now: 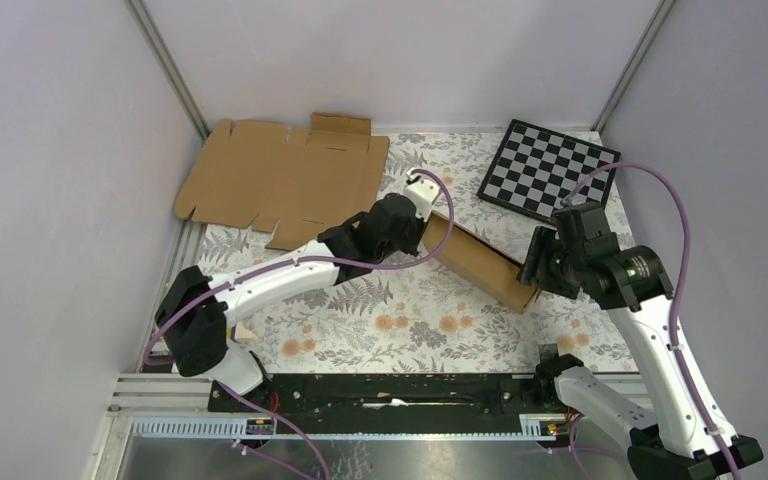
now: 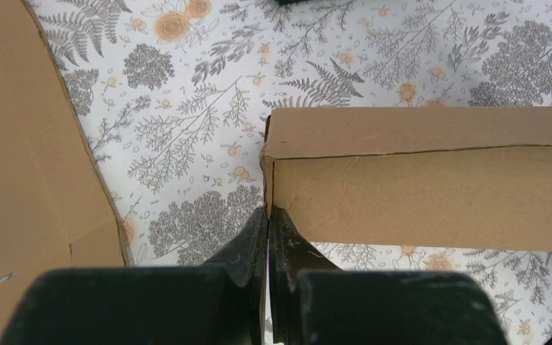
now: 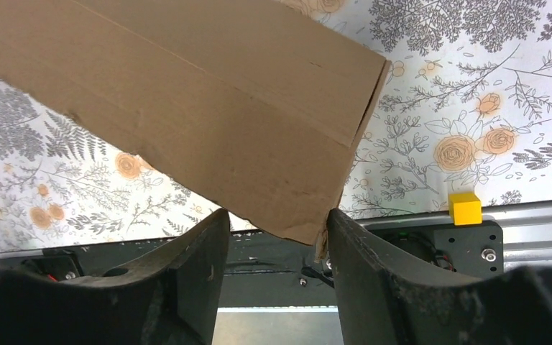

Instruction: Fold the paper box

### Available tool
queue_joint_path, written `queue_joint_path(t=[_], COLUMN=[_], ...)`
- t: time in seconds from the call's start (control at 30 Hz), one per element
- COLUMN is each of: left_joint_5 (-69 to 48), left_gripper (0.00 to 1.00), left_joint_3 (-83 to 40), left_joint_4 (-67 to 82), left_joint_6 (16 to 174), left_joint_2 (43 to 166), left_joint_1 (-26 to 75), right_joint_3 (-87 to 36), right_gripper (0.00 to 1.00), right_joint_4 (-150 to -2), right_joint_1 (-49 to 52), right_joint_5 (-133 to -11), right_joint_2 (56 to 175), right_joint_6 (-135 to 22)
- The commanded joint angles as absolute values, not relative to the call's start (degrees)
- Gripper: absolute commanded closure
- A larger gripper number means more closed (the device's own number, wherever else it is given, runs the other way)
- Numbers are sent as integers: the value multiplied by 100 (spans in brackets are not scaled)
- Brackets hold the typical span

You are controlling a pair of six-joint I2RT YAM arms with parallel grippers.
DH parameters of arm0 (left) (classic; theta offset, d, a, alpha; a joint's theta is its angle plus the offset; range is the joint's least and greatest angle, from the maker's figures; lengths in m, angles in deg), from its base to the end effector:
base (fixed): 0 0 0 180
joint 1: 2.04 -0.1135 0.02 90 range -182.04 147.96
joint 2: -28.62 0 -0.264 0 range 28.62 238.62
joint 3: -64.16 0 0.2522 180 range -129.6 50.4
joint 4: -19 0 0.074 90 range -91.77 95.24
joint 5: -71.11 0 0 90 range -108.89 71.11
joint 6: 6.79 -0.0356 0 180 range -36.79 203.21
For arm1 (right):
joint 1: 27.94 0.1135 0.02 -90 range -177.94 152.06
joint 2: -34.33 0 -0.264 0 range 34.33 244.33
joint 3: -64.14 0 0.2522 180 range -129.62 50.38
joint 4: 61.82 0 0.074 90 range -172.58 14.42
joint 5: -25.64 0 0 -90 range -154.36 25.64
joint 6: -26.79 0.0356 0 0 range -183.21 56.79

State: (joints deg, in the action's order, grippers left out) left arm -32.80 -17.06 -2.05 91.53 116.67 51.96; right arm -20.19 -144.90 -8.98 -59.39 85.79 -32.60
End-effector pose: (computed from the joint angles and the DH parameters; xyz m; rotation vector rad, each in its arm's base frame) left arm 0.2170 -0.2841 0.2966 0.6613 1.9607 -0.4277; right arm 0.1309 0.0417 0.3728 0.2884 2.4456 0.2765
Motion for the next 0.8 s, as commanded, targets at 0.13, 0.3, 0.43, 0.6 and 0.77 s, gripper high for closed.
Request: queue_joint_path(t=[0.13,0.3,0.43,0.6,0.77], left_joint_5=[-2863,-2792,-2706,-2558,-2612], left_gripper=[100,100,100,100,100], left_joint_3=[-2535,-3154,-3400,-3273,-2715], left_joint_4=[-1601,-2627,-3128,-3199,-2486], left_joint_6=[9410,9520,9657,9727,9652], left_joint_2=[11404,11485,11511,11425,11352], left_joint_1=[5149,5142,5101,4876,4685], right_joint_3=[-2067,-2275,-2622,-2742,-2520], right_gripper=[41,41,41,45,48], right_joint_4=[-14003,-13122,-13955,-13904,-13487], right_joint_1=[-917,-921,-922,-931,-931], right_joint_5=[-6711,-7295,-7472,-7407,-7055], right_joint_2=[8863,9126,9369,9717,9754], right_joint_6=[-3253,-3036,-2915,-2731,-2823])
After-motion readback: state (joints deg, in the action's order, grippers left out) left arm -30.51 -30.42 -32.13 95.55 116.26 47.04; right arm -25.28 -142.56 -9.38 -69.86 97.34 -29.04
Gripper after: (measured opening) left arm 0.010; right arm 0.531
